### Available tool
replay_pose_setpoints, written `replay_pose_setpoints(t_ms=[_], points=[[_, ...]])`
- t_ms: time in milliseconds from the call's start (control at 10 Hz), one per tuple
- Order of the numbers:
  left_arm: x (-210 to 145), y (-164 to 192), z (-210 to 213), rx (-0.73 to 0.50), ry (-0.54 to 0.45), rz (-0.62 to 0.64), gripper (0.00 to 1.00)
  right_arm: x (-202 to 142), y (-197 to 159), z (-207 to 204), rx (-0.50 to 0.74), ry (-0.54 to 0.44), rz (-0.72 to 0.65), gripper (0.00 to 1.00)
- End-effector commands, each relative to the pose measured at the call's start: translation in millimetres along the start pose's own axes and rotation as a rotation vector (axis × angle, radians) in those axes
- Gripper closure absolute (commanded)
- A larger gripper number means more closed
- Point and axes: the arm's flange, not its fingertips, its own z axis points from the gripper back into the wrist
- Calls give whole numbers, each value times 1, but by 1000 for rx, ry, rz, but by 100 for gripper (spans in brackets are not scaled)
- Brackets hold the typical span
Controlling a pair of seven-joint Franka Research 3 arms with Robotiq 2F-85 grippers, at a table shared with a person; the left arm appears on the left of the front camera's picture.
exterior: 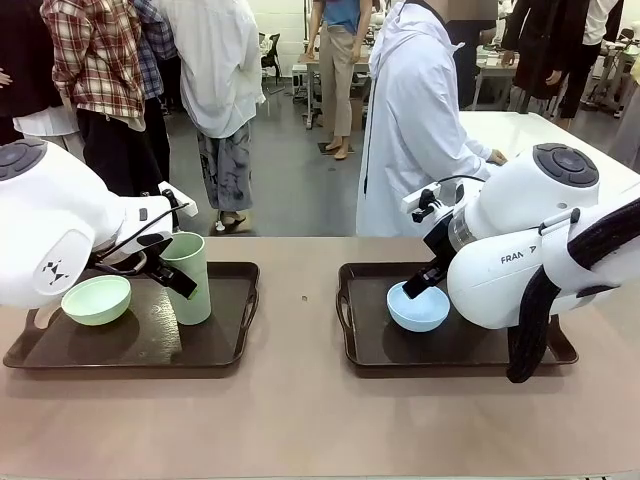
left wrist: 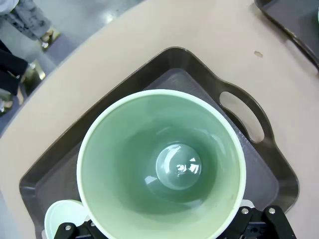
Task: Set up a tray with a mat and arrange the tableware.
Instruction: Pick up the Picnic Bowl and Reusable plastic cup from the Handle tray in front of the human's position and hold them in the air.
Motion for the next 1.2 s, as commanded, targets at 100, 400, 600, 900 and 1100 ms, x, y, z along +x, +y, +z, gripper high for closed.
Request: replay_pose_setpoints(t_ms=[100, 400, 600, 900, 1100], points=[[0, 0, 0, 0, 0, 0, 0, 0, 0, 0, 0, 0, 0, 0], [0, 0, 0, 0, 0, 0, 0, 0, 0, 0, 0, 0, 0, 0], [0, 0, 0, 0, 0, 0, 0, 0, 0, 0, 0, 0, 0, 0], [-9, -7, 45, 51, 22, 42, 0, 16, 15, 56, 17, 133, -108, 0], [-26, -10, 91, 57, 76, 115, 0, 9, 33, 115, 26, 208, -159, 0]])
